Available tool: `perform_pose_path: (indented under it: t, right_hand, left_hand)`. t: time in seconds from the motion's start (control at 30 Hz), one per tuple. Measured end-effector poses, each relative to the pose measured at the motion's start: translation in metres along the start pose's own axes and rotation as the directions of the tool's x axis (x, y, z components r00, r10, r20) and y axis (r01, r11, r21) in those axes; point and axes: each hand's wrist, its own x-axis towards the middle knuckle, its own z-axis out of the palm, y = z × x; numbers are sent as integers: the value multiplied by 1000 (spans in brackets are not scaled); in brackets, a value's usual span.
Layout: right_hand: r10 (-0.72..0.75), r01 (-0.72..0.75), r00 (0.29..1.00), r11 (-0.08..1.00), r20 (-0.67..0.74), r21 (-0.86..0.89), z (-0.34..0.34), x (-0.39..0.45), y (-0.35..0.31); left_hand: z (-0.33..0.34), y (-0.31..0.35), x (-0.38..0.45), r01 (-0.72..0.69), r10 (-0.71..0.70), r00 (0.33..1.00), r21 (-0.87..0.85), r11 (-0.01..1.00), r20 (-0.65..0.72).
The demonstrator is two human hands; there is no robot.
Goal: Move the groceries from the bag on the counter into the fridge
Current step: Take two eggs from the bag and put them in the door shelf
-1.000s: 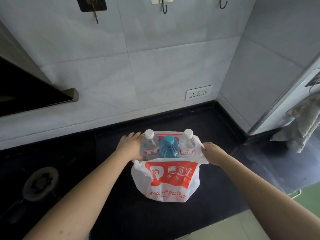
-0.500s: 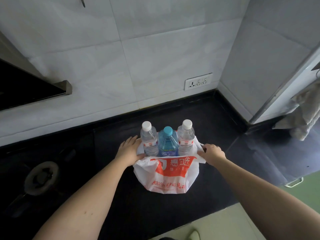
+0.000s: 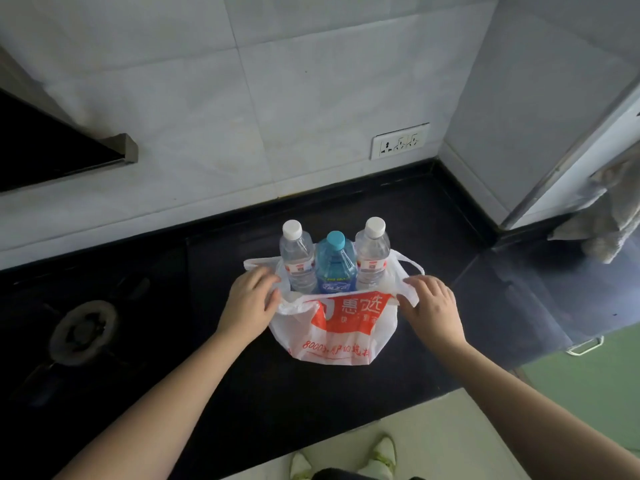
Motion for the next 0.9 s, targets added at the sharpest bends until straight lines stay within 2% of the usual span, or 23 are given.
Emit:
perform_pose_path:
  t: [0.1,0.17,0.27,0.37,0.43,0.57,0.67,0.73,0.83,0.9]
  right_hand:
    - [-213,215,974,976,77,-21,2,-15,-9]
    - [-279,289,943,957,182,-27,7,-18,-18]
    - [-289,324,896,945,337,-52,14,-17,-33]
    - [-330,421,850,893,410,-156,23,-20,-38]
    - [-341,457,847,858,407,-232,29,-23,-36]
    - [-318,430,861,871,398,-236,34,-28,-30]
    - [-370,453,867,865,335,-218,30,-34,-29]
    - [-434,505,847,836,306,-215,27,-38,-28]
    - [-465,559,799,807,381,-189,24,-41,-28]
    - [-460,575,771,799,440,-173,23,-41,-28]
  left_hand:
    - [-4,13,-5,-191,185,980,82,978,75]
    - [-3,23,-4,-262,243,959,132,956,148]
    - [-5,38,-2,-170,134,940,88,982,314]
    - [0,41,-4,-162,73,889,161,974,453]
    - [4,38,-7,-160,26,854,216,963,519]
    - [8,32,-14,-187,23,856,268,945,516]
    - [9,23,-22,-318,197,892,255,913,407]
    - [7,18,-24,-386,289,893,255,887,344]
    - [2,15,-22,-472,370,835,183,862,408]
    - [1,16,-22,-573,456,772,175,801,444]
